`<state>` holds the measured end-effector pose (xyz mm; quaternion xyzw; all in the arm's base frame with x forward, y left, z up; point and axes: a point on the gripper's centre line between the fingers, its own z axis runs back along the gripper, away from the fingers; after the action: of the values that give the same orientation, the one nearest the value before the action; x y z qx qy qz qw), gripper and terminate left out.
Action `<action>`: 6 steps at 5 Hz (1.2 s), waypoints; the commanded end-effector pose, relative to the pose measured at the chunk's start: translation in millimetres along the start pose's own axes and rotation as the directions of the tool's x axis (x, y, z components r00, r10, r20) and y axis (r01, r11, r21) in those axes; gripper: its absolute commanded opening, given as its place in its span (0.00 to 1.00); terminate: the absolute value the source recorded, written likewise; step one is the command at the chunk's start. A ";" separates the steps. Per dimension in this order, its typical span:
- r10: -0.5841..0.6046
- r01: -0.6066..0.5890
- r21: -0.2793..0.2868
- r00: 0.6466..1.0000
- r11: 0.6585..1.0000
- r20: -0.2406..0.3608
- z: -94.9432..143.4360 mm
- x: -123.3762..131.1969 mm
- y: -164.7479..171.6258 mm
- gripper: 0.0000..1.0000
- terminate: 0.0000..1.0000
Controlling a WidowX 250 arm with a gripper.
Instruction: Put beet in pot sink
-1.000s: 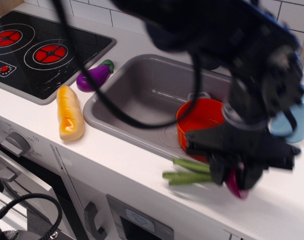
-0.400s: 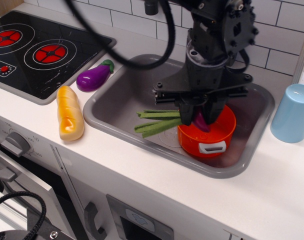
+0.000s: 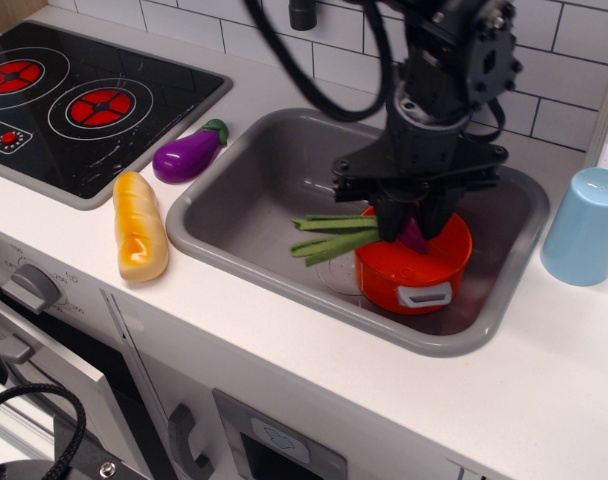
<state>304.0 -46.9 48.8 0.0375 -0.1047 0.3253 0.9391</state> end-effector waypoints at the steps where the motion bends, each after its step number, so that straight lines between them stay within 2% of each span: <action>1: -0.014 0.014 0.015 1.000 1.000 -0.016 -4.0 9.2 -20.8 0.00 0.00; 2: -0.003 0.003 0.037 1.000 0.999 0.000 -0.5 14.6 -19.7 1.00 0.00; 3: 0.028 -0.027 0.045 1.000 0.999 -0.011 13.2 17.9 -15.2 1.00 0.00; 5: 0.049 -0.049 0.021 0.999 0.999 0.006 46.6 17.2 -3.3 1.00 0.00; 6: 0.049 -0.049 0.021 0.999 0.999 0.006 46.6 17.2 -3.3 1.00 0.00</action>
<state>315.7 -46.3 80.0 0.0595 -0.0837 0.3456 0.9327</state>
